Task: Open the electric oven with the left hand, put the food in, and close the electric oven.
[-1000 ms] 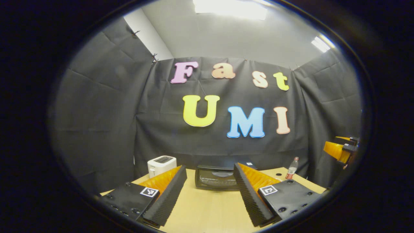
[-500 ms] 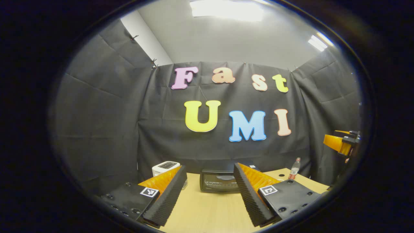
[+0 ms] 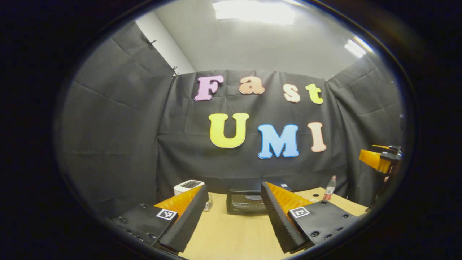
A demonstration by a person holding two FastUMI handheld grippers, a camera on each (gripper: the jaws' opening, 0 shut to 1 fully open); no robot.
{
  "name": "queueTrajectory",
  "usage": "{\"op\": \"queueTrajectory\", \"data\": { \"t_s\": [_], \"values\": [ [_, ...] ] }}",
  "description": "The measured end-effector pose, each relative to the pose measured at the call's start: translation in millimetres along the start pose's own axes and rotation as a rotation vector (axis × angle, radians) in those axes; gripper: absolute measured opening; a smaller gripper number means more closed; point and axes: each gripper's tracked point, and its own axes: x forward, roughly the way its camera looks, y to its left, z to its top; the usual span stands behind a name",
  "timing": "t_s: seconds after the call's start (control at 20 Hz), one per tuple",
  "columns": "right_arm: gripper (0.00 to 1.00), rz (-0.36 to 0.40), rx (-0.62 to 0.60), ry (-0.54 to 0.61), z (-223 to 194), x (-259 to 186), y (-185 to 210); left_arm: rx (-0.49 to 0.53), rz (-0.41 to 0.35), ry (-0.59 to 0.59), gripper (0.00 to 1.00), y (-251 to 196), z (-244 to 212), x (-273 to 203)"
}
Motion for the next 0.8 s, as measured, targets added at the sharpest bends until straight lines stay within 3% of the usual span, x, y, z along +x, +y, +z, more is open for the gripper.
{"op": "queueTrajectory", "data": {
  "t_s": [0.8],
  "values": [
    [0.98, -0.003, 0.009, -0.017, 5.7, 7.2, 3.5, -0.012, 0.002, -0.009, 0.98, -0.5, 1.1, 4.2]
  ]
}}
